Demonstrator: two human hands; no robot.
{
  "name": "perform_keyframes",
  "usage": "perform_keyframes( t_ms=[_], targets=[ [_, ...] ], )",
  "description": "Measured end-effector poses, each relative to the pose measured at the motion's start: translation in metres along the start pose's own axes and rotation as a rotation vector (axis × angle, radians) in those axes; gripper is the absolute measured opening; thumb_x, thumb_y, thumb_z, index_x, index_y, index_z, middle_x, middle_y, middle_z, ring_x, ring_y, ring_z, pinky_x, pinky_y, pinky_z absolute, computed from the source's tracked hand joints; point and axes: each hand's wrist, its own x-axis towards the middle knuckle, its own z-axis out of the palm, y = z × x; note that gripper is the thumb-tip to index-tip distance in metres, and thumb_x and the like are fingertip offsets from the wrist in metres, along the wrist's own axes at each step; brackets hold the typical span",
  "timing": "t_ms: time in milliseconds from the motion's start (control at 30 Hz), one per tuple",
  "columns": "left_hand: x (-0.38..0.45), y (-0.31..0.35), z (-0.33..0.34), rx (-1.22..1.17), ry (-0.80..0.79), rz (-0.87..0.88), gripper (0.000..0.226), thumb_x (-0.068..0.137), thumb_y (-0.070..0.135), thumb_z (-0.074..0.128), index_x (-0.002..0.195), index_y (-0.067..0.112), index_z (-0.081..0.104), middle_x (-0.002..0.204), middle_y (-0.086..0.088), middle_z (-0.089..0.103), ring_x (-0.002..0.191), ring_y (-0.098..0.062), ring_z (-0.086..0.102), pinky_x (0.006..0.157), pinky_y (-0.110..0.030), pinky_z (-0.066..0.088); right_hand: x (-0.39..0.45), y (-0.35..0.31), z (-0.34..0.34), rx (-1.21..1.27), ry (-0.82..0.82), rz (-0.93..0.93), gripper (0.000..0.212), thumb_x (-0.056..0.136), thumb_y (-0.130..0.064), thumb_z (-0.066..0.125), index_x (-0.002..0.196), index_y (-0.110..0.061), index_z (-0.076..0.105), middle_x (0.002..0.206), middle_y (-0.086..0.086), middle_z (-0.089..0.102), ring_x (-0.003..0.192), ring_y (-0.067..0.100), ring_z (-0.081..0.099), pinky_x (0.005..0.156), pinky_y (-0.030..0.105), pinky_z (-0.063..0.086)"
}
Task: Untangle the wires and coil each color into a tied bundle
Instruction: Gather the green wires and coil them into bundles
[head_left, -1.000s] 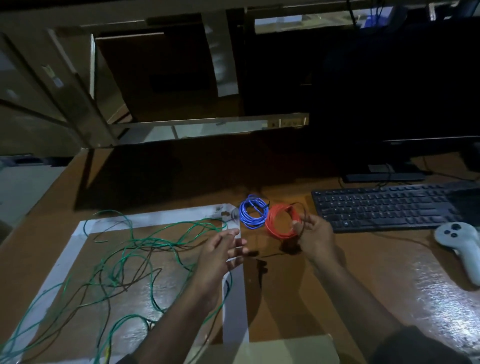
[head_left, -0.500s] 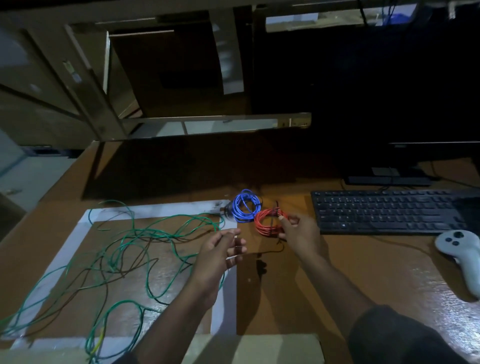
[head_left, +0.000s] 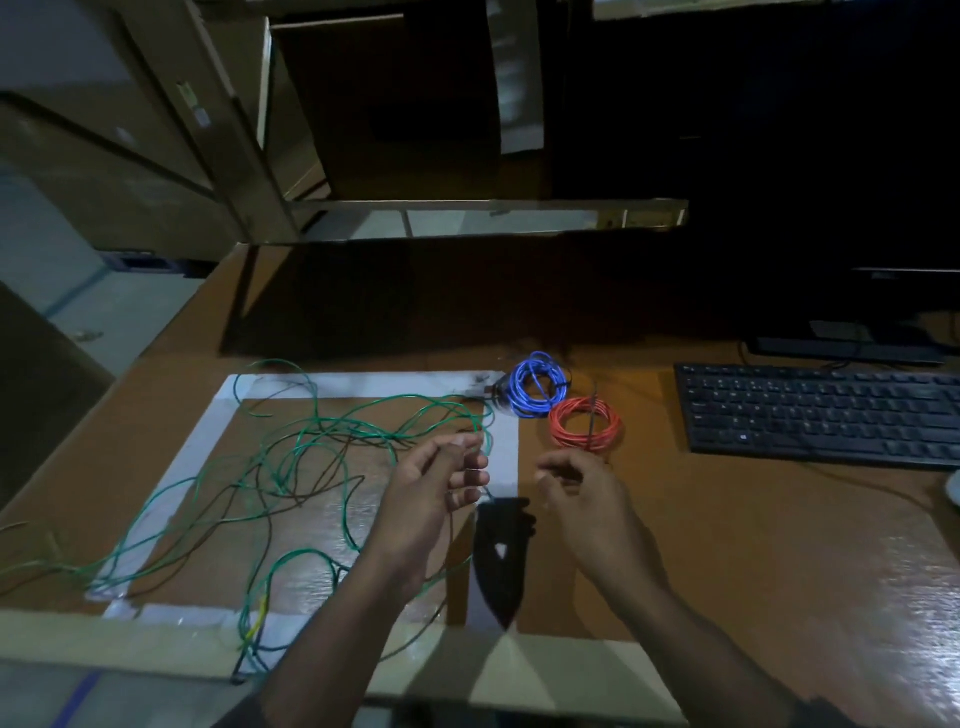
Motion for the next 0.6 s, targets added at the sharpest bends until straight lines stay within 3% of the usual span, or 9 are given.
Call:
perform_keyframes(
  t_ms=[100,167,300,467,600],
  targets=[
    [-0.001,0.004,-0.019,0.002,0.001,0.017,0.021,0.105,0.021,0.055,0.104,0.015,0.074,0.09,-0.007,0.073,0.079,-0.02,0.068,0.075,-0.032,0.056,-0.01,-0.015,0.026,0.092,-0.107,-0.086,0.01,0.094,-0.019,0.066,0.1,-0.024,0.074,0.097,-0.011,0.071,0.088,0.007,0.067,0.08,0.037,0.058],
    [-0.002,0.01,-0.038,0.015,-0.001,0.034,0.02,0.106,0.02,0.054,0.109,0.011,0.071,0.092,-0.008,0.072,0.075,-0.016,0.068,0.068,-0.025,0.056,-0.018,-0.028,0.041,0.085,-0.145,-0.149,0.011,0.093,-0.017,0.067,0.1,-0.023,0.072,0.096,-0.012,0.067,0.089,0.009,0.066,0.079,0.045,0.057],
    [-0.006,0.024,-0.089,0.019,0.024,0.079,0.019,0.106,0.018,0.054,0.108,0.01,0.07,0.09,-0.007,0.07,0.069,-0.014,0.064,0.065,-0.024,0.053,-0.031,-0.052,0.072,0.005,-0.127,-0.273,0.02,0.09,-0.019,0.069,0.109,-0.026,0.067,0.105,-0.013,0.056,0.088,0.007,0.063,0.077,0.039,0.056],
    [-0.007,0.037,-0.164,0.031,0.103,0.095,0.018,0.105,0.019,0.056,0.108,0.011,0.071,0.091,-0.007,0.071,0.075,-0.017,0.065,0.068,-0.027,0.054,-0.045,-0.076,0.116,-0.14,-0.208,-0.356,0.026,0.088,-0.02,0.072,0.113,-0.024,0.069,0.103,-0.011,0.066,0.088,0.005,0.062,0.08,0.029,0.052],
    [-0.006,0.036,-0.205,0.223,0.131,0.139,0.013,0.102,0.021,0.062,0.111,0.015,0.069,0.104,-0.003,0.073,0.081,-0.013,0.071,0.067,-0.022,0.057,-0.055,-0.084,0.153,-0.351,-0.343,-0.333,0.049,0.091,-0.031,0.072,0.137,-0.022,0.057,0.13,-0.005,0.06,0.114,0.013,0.057,0.095,0.034,0.05]
  ],
)
